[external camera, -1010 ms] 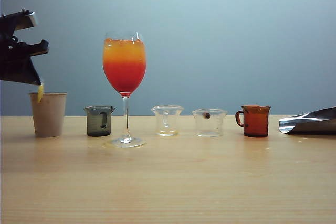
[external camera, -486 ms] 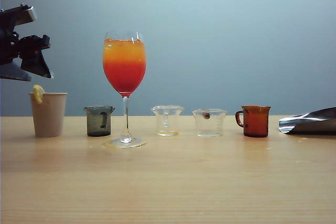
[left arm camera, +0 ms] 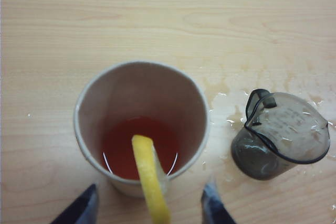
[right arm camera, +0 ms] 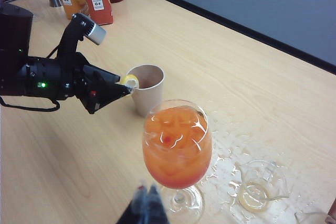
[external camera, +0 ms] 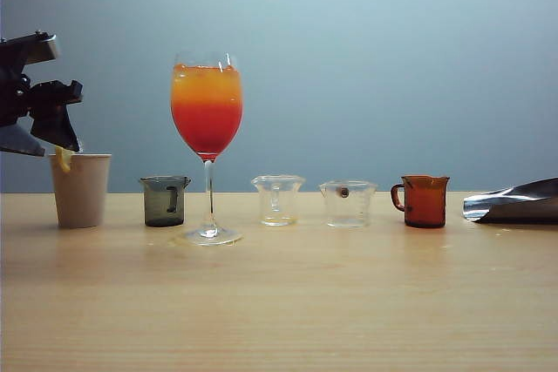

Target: Pick up the lemon slice from the paper cup on the left and carefully insert it into the rim of the goblet.

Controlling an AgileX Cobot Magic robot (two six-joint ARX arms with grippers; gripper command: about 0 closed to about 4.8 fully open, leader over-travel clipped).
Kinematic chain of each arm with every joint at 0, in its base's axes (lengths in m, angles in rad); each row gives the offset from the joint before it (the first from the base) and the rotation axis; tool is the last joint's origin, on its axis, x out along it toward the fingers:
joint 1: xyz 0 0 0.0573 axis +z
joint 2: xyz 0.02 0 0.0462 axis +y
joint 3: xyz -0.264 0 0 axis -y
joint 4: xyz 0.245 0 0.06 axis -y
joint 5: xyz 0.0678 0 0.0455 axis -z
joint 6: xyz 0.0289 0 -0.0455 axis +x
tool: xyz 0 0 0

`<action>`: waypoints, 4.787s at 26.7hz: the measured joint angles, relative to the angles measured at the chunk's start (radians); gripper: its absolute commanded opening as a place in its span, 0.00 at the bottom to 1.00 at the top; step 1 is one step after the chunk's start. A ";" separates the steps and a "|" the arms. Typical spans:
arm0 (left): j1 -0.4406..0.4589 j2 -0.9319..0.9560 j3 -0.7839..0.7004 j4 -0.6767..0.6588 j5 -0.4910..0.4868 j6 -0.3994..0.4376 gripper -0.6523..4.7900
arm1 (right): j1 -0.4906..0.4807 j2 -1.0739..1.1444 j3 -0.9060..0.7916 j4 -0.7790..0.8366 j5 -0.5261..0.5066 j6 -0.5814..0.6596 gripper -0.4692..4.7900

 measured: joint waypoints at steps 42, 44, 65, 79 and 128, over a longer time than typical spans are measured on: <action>0.000 -0.043 0.045 0.101 0.082 -0.019 0.11 | 0.000 0.000 0.000 -0.014 0.000 -0.014 0.08; 0.000 -0.057 0.077 0.049 0.116 -0.026 0.11 | 0.000 0.000 0.000 -0.014 0.000 -0.014 0.08; 0.000 -0.180 0.185 -0.106 0.880 -0.174 0.11 | -0.002 -0.014 0.109 -0.288 -0.053 -0.037 0.08; -0.077 -0.192 0.197 -0.133 0.794 -0.158 0.11 | 0.005 -0.023 0.164 -0.433 -0.053 -0.044 0.08; -0.161 -0.153 0.361 -0.584 0.591 0.222 0.11 | 0.007 -0.012 0.162 -0.395 -0.075 -0.048 0.08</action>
